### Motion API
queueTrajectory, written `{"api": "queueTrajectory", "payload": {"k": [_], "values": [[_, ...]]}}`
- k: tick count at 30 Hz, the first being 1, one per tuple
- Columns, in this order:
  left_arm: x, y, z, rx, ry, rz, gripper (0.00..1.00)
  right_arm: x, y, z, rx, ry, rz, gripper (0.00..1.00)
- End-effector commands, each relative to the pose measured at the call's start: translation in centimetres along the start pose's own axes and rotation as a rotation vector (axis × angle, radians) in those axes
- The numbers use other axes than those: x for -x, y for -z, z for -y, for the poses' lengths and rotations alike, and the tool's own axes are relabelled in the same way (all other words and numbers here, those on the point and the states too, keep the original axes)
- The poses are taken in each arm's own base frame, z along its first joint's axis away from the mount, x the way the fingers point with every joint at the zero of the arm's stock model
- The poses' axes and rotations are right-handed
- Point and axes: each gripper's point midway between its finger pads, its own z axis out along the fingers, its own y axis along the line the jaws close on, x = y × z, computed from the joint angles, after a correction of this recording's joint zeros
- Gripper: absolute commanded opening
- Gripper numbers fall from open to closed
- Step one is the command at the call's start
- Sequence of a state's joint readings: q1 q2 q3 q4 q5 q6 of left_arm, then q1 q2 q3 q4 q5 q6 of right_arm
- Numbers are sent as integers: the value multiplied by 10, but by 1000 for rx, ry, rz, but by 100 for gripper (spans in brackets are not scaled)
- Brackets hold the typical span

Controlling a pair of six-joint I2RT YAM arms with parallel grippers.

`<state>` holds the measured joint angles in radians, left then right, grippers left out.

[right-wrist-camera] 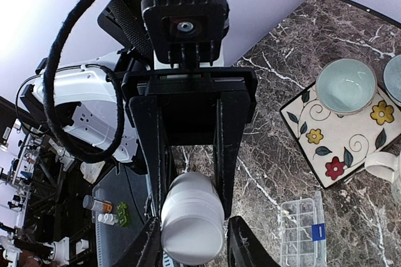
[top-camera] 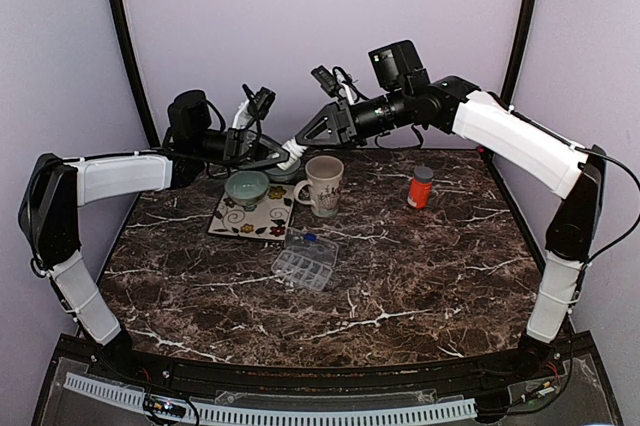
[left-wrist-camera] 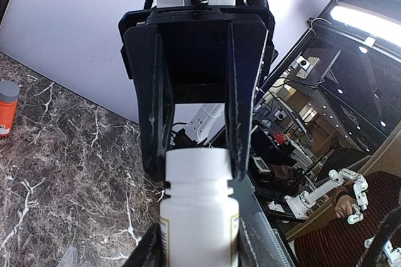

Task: Sort the pills into containers
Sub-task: Screw the lid of the pill bottle onto the pill bottle.

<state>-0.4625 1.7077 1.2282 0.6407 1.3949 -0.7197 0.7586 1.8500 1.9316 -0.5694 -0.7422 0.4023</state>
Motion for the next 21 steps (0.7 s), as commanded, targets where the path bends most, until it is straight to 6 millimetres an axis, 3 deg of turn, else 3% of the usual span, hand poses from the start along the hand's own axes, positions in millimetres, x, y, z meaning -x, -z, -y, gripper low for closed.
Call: {"api": "queueTrajectory", "payload": {"k": [1, 11, 21], "values": [[11, 0, 13, -19, -75, 1, 0, -1, -5, 1, 9, 4, 0, 34], [9, 0, 12, -18, -73, -1, 0, -1, -5, 0, 14, 2, -1, 19], [10, 0, 15, -5, -114, -2, 0, -4, -10, 4, 35, -69, -16, 14]]}}
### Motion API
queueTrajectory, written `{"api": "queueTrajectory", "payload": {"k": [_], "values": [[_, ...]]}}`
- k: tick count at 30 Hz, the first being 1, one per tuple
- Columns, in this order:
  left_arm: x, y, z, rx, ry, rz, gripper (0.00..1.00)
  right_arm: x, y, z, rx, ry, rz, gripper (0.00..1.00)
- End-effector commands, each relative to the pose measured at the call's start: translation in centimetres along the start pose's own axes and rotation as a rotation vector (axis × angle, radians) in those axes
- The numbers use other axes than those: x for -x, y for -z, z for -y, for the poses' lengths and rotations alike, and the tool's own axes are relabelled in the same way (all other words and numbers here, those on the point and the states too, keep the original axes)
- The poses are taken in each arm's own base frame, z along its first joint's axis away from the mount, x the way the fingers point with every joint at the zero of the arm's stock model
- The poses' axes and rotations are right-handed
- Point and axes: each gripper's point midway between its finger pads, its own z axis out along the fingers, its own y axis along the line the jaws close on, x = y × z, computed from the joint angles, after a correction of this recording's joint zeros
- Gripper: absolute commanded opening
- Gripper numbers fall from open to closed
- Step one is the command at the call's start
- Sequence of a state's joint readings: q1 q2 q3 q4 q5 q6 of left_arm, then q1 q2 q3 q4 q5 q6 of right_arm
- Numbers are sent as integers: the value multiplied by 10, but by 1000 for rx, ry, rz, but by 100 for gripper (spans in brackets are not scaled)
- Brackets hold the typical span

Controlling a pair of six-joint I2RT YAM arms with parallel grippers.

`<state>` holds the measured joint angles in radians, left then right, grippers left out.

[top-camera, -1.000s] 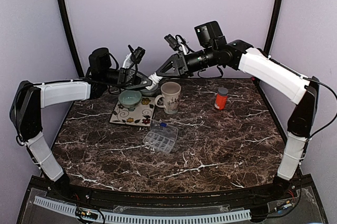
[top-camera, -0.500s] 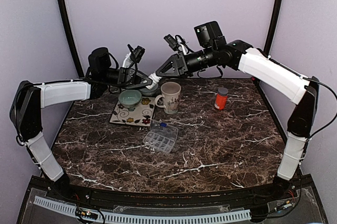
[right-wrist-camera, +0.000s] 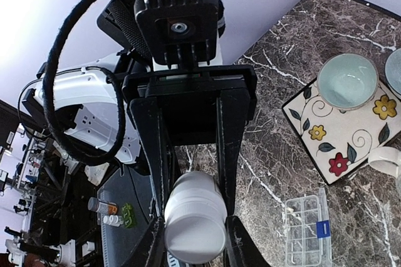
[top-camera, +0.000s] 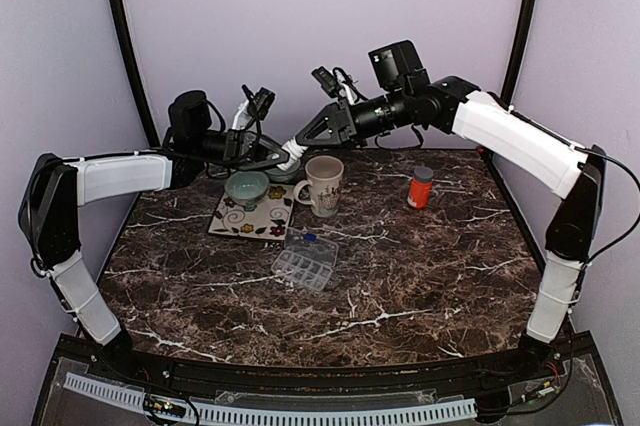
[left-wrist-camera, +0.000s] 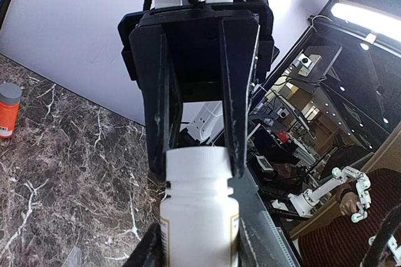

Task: Sort the pills into containers
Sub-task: Screw the lid of the pill bottle onto the pill bottle.

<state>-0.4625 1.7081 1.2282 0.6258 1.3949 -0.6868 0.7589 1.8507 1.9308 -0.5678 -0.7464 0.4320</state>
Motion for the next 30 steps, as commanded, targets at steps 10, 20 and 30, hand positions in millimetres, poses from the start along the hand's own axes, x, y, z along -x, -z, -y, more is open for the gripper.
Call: {"api": "queueTrajectory", "payload": {"k": [10, 20, 30], "values": [[16, -7, 16, 55, -159, -10, 0, -8, -13, 13, 14, -94, -45, 13], [28, -13, 14, 174, -247, -1, 0, -12, -16, 24, -39, -120, -56, 11], [37, -25, 12, 420, -437, 10, 0, -18, -20, 37, -86, -153, -70, 10]]}}
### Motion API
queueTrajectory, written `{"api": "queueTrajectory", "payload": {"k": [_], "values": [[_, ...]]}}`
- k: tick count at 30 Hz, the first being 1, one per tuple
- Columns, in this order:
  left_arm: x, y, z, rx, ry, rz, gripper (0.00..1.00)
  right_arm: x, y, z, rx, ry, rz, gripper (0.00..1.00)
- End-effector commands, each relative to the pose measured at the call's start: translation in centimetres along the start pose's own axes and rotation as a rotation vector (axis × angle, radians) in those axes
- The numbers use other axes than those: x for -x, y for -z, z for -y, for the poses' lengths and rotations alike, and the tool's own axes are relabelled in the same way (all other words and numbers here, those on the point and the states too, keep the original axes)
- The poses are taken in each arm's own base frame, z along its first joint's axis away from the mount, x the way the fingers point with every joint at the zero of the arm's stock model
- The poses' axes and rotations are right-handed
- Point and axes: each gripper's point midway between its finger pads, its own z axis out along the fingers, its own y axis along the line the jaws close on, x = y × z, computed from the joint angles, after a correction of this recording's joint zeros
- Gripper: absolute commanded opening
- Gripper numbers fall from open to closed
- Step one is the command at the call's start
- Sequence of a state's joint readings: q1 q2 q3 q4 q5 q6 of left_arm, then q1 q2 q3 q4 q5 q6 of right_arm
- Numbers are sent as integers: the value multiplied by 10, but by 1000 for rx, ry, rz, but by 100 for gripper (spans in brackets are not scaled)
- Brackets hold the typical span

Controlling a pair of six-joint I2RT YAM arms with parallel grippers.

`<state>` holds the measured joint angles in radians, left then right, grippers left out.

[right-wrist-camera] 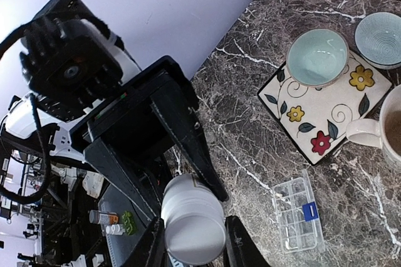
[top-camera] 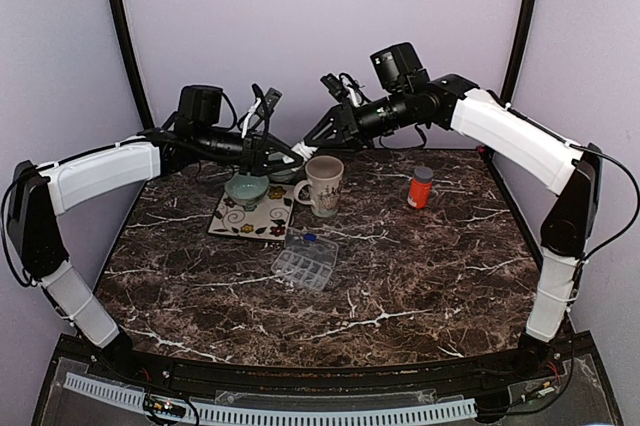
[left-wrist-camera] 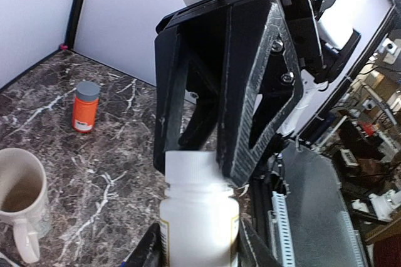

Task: Sort the pills into containers
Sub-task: Screw the lid of the pill bottle onto the pill bottle.

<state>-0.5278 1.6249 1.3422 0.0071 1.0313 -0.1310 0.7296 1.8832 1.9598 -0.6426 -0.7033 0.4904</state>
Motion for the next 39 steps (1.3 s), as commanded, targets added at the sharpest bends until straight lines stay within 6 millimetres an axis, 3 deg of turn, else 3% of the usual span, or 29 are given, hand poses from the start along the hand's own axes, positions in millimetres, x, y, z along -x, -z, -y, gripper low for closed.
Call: {"api": "queueTrajectory", "payload": {"k": [1, 2, 10, 27, 34, 39], "values": [[42, -1, 28, 147, -282, 79, 0, -15, -24, 9, -10, -31, -60, 10], [41, -7, 34, 160, -306, 80, 0, -15, -24, 10, -16, -33, -62, 9], [60, 5, 27, 469, -468, 198, 0, -12, -29, 17, -50, -63, -72, 9], [70, -2, 37, 903, -746, 350, 0, -5, -37, 33, -102, -134, -35, 8], [71, -5, 41, 897, -743, 377, 0, -1, -36, 38, -127, -148, -13, 11], [62, -11, 45, 833, -734, 350, 0, 8, -29, 30, -110, -133, 19, 27]]}}
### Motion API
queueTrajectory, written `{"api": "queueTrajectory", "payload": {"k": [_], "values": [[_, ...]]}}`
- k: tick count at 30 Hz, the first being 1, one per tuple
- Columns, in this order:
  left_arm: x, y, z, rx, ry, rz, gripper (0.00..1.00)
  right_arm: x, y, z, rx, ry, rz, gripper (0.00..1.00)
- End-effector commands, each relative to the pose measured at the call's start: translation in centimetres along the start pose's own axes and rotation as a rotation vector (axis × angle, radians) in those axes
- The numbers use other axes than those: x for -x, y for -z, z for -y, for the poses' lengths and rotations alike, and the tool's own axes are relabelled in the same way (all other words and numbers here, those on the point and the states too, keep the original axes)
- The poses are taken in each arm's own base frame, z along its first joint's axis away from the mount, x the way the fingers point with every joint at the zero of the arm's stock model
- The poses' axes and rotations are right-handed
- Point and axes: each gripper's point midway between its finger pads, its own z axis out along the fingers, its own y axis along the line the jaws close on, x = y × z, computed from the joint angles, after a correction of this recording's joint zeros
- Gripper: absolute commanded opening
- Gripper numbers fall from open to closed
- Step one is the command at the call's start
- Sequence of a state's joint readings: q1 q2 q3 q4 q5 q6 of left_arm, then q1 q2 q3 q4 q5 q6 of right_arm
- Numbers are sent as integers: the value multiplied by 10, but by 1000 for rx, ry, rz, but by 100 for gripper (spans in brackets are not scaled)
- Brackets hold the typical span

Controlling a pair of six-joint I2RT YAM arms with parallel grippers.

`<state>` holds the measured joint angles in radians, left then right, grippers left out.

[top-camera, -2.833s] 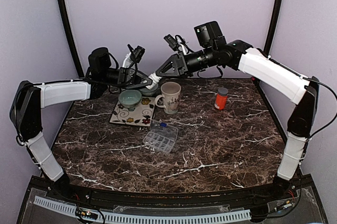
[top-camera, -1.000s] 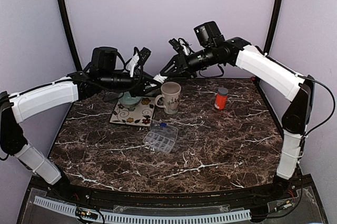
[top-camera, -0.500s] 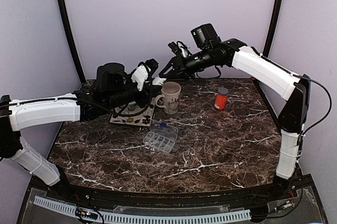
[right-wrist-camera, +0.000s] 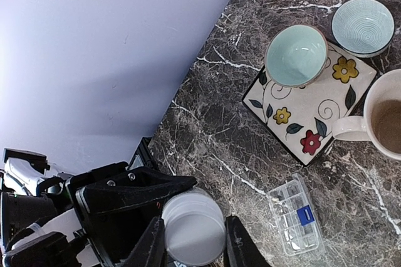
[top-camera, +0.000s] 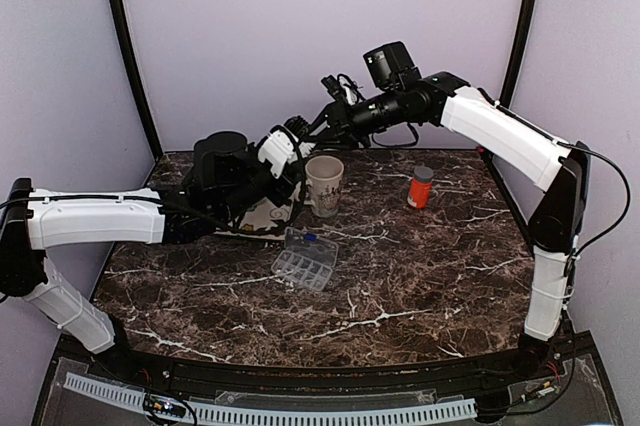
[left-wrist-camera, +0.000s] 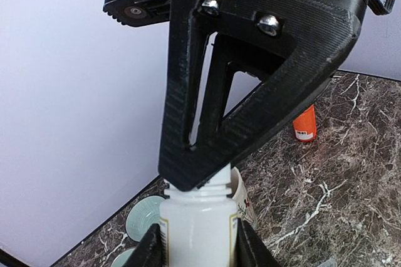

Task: Sort the pills into containers
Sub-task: Screw the lid of the pill bottle onto the pill bottle.

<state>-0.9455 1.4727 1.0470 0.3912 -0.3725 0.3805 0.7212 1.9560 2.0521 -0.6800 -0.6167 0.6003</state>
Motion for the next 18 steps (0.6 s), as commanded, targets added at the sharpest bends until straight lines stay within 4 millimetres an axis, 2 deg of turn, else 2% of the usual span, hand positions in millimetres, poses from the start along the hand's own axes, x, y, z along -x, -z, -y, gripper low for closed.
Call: {"api": "queueTrajectory", "payload": {"k": [1, 5, 18], "values": [[87, 30, 6, -92, 78, 304, 0, -6, -19, 5, -21, -4, -11, 30], [79, 31, 4, -120, 106, 276, 0, -2, -12, 2, -16, 7, 9, 37], [58, 29, -8, -134, 133, 195, 0, 4, 4, -10, -8, 31, 57, 48]]}}
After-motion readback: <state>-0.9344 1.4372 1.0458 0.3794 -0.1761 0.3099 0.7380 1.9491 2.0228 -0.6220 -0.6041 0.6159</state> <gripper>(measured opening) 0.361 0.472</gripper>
